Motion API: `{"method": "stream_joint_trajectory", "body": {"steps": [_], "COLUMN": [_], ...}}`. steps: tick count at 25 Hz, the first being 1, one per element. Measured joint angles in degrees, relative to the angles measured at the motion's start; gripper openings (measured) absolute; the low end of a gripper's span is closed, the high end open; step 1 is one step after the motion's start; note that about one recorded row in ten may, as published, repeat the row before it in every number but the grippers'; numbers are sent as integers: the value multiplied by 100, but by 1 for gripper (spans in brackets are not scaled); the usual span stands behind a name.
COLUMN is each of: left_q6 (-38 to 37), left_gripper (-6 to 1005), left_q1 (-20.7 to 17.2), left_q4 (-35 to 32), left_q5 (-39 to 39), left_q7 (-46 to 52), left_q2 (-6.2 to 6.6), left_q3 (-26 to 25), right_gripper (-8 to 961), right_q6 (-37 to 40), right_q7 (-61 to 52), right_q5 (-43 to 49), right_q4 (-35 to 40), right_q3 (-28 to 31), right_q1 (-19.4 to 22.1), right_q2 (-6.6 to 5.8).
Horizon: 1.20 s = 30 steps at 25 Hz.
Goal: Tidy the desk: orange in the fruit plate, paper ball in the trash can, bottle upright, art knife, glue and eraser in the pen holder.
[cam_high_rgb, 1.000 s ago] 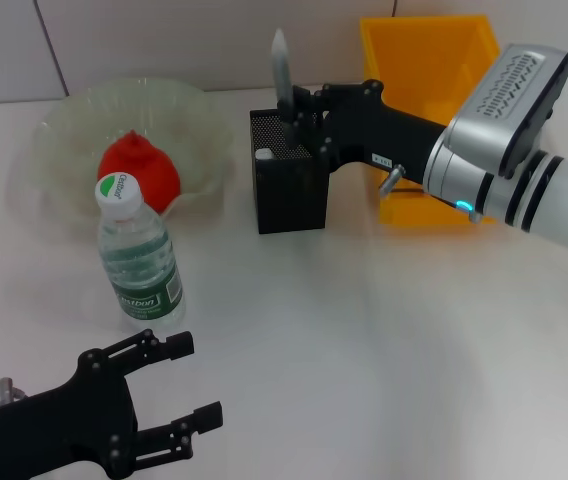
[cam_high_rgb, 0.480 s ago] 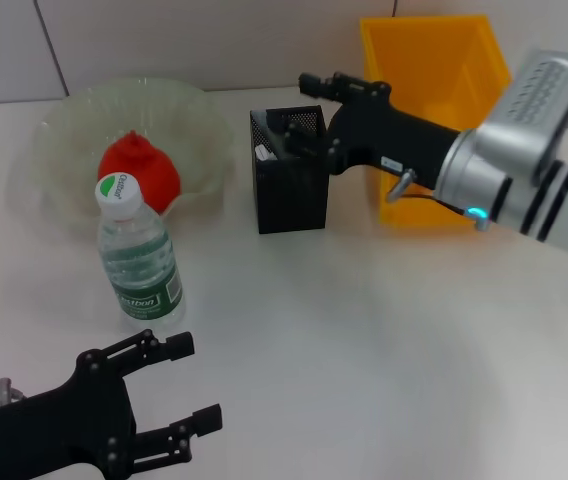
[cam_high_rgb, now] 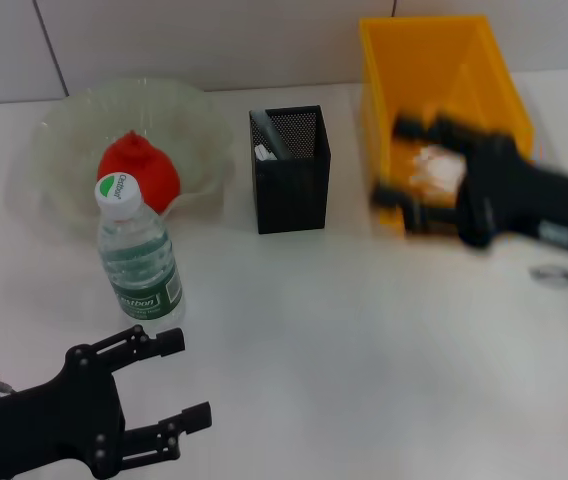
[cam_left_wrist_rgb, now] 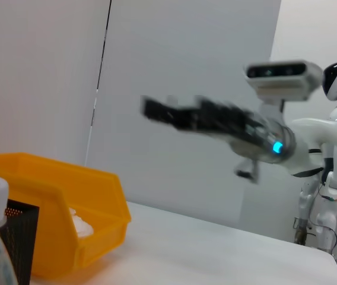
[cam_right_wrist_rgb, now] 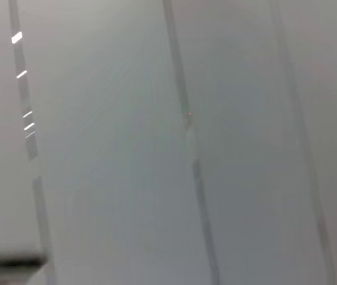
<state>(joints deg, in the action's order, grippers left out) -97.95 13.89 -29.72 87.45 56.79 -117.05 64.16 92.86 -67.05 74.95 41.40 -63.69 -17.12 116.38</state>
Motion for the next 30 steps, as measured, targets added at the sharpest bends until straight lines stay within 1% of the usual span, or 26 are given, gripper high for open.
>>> {"method": "stream_joint_trajectory", "body": {"steps": [1,2,4,5,8,9,10,30], "left_q6": [0,0,-10,-10,-10,-21,-56,-29], "left_gripper": [813,813,813,813,813,813,813,813], "left_q1": [0,0,59,59,59,73,120,227], "left_q4": [0,0,-4,-4,-4,-7,-7,-7], "left_q5": [0,0,9,9,9,19,229,318], "left_q7": [0,0,17,17,17,34,63,260], "left_q2": [0,0,74,74,74,102,113,112], "left_q3": [0,0,22,22,22,43,20,0], "right_gripper": [817,820,826,829,828,828,827,825], "right_q6": [0,225,459,522,547,551,556,307], "right_q7": [0,9,47,54,128,182,236,255], "right_q5": [0,419,1113,1417,1863,1916,1955,2079], "right_q4": [0,-6,-16,-28,-62,-67,-82,-399], "right_q3": [0,134,226,232,238,239,228,199], "right_q1": [0,28,51,52,54,54,54,-39], "right_q2": [0,1,34,62,170,208,250,262]}}
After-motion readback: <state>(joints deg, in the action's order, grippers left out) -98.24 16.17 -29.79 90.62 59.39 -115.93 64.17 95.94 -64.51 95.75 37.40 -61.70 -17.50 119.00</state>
